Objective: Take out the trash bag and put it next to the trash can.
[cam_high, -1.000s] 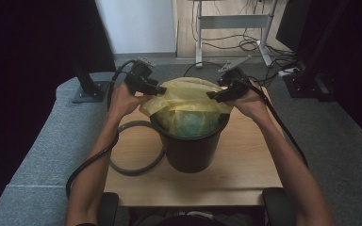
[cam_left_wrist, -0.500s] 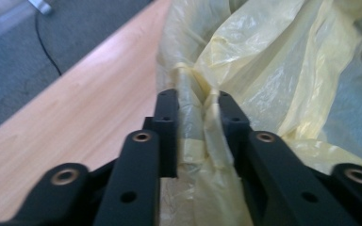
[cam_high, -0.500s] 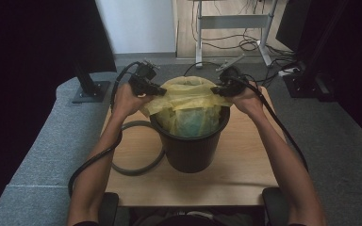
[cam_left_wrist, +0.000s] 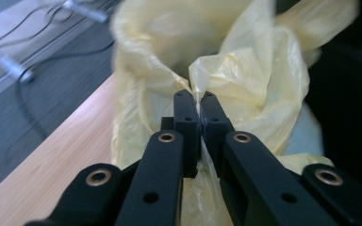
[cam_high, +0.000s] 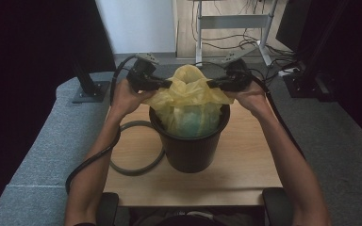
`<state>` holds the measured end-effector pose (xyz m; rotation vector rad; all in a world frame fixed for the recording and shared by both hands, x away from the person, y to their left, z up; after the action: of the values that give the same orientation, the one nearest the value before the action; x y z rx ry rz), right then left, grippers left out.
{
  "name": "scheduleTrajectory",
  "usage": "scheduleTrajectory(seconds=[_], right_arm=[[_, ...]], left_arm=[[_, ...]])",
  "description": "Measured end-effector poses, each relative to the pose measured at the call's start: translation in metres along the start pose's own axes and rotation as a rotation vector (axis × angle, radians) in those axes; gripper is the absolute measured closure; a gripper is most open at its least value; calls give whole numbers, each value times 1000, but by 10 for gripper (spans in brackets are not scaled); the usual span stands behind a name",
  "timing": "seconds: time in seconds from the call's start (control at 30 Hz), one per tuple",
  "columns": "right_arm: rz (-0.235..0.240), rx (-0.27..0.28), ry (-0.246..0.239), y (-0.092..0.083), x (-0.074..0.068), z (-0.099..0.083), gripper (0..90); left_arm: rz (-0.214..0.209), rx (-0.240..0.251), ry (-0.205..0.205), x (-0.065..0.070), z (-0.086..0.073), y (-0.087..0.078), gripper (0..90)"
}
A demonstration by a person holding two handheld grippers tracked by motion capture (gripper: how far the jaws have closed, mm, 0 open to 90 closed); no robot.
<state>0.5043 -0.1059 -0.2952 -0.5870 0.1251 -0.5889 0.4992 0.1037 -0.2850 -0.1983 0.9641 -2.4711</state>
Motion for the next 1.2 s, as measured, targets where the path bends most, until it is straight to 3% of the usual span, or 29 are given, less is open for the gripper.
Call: scheduleTrajectory(seconds=[0.17, 0.23, 0.37, 0.5, 0.6, 0.73, 0.8, 0.9, 1.07, 1.13, 1.2], right_arm=[[91, 34, -25, 1, -19, 9, 876], [117, 39, -43, 4, -27, 12, 875], [164, 31, -61, 13, -37, 14, 875], [204, 27, -76, 21, -46, 15, 875], [241, 30, -92, 27, -53, 18, 875], [273, 20, -98, 30, -56, 17, 852], [294, 34, -66, 27, -54, 18, 702], [319, 39, -58, 24, -57, 18, 514], [202, 34, -89, 18, -54, 19, 157], [157, -10, -86, 17, -49, 14, 133], [156, -54, -79, 21, -48, 7, 16]], left_arm=[[-89, 58, 59, 23, 13, 2, 857], [-109, 60, 85, 31, 15, 7, 832], [-120, 16, 134, 41, 11, 24, 674], [-123, -25, 156, 46, 5, 40, 527], [-128, -34, 195, 50, 3, 45, 550], [-144, -55, 236, 51, -3, 46, 730], [-143, -45, 247, 50, -7, 46, 837], [-148, -30, 238, 47, -11, 45, 879], [-134, -28, 214, 40, -16, 35, 883], [-138, -28, 206, 38, -17, 30, 883], [-148, -27, 207, 39, -15, 27, 883]])
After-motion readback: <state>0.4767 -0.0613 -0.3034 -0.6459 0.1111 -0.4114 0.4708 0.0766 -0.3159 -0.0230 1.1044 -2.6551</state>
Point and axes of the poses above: each handheld gripper's, and its own axes: y roughly forward along the jaws, z roughly out of its top, x roughly to its right, the point moved 7 cm from there along y, roughly forward along the jaws, and after that the axes turned 2 degrees about -x, right-handed, at the moved point
